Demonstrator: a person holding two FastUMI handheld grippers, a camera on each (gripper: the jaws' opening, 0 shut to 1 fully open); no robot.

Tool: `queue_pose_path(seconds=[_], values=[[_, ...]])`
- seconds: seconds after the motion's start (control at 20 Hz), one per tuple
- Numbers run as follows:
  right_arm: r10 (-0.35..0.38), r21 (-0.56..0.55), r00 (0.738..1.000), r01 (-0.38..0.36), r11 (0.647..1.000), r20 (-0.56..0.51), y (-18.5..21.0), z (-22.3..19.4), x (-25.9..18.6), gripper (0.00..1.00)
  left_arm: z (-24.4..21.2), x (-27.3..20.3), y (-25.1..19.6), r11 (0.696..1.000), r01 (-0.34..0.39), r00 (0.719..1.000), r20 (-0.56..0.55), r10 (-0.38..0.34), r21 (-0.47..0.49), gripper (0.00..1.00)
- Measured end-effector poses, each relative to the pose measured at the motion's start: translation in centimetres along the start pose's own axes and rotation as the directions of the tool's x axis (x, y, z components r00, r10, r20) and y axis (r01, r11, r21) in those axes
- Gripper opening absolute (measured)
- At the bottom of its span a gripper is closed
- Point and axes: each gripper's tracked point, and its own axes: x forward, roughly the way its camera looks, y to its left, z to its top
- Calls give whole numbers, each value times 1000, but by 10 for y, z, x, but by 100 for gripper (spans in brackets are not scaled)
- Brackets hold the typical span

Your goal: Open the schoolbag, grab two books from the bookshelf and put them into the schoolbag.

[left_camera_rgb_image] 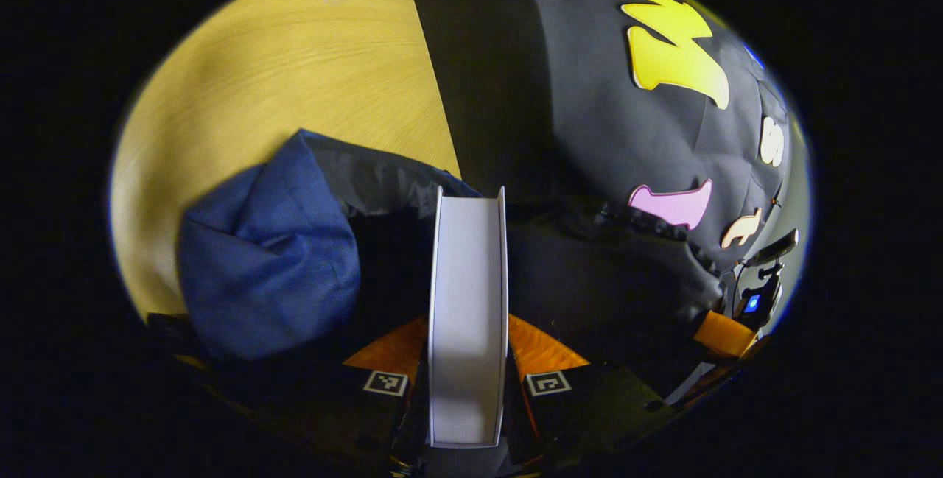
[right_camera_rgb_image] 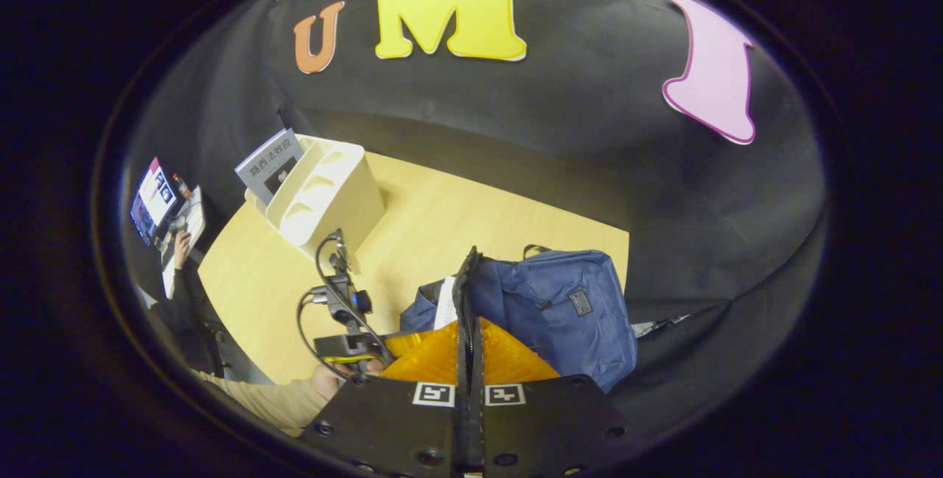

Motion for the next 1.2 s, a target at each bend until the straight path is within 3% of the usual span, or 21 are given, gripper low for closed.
queue_pose_path(seconds=[0.25,0.4,0.5,0.65,0.85,0.9,0.95,1.2], values=[[16,-19,1000,-16,1000,-11,2,-5,5,0,-12,38,-4,998,50,998,26,-50,-22,44],[-4,-34,1000,4,999,-6,-3,-7,5,0,-12,46,4,1000,-2,1000,25,2,-12,45],[-13,-33,1000,13,999,-6,-7,-11,7,0,-13,39,4,1000,-28,999,18,28,4,51],[-39,-53,999,38,998,-4,-13,-13,10,0,-14,20,6,996,-84,996,0,84,43,76],[-58,-30,998,57,998,-23,-14,-25,18,0,-14,-22,8,989,-124,992,-29,126,82,82],[-62,-20,998,62,998,-31,-13,-29,21,0,-11,-38,4,987,-129,991,-29,132,96,94],[-62,-16,997,61,998,-44,-10,-33,24,0,-9,-58,2,981,-146,988,-32,152,128,82],[-74,-2,996,74,997,-55,10,-54,29,0,17,-143,-10,906,-256,960,-22,279,337,82]])
